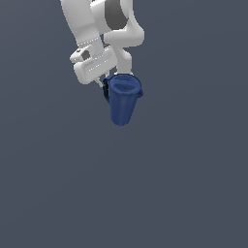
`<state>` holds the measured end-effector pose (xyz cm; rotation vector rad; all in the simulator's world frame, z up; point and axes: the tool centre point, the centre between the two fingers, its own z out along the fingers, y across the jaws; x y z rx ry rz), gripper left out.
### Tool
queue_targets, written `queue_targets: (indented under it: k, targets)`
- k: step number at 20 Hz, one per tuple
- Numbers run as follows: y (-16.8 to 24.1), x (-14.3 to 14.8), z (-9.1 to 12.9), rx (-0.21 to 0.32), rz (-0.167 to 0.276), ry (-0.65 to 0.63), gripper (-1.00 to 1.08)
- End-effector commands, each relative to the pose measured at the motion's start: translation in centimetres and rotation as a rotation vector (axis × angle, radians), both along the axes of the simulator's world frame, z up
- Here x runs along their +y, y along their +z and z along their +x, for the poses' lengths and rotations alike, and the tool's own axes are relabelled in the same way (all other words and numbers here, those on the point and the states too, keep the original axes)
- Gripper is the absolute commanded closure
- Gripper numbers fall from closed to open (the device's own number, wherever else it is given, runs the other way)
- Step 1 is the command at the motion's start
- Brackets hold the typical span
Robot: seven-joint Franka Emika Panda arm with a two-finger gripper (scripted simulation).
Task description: Pick up the object and move it to a goal position.
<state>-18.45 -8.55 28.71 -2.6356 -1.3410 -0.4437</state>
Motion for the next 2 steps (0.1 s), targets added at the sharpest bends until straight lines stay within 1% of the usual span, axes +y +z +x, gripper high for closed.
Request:
queue_targets:
  k: [1, 2]
  targets:
    - [0.28, 0.07, -0.22, -0.003, 0.001, 0.0, 1.08]
    - [0.3, 0.07, -0.22, -0.003, 0.002, 0.0, 1.08]
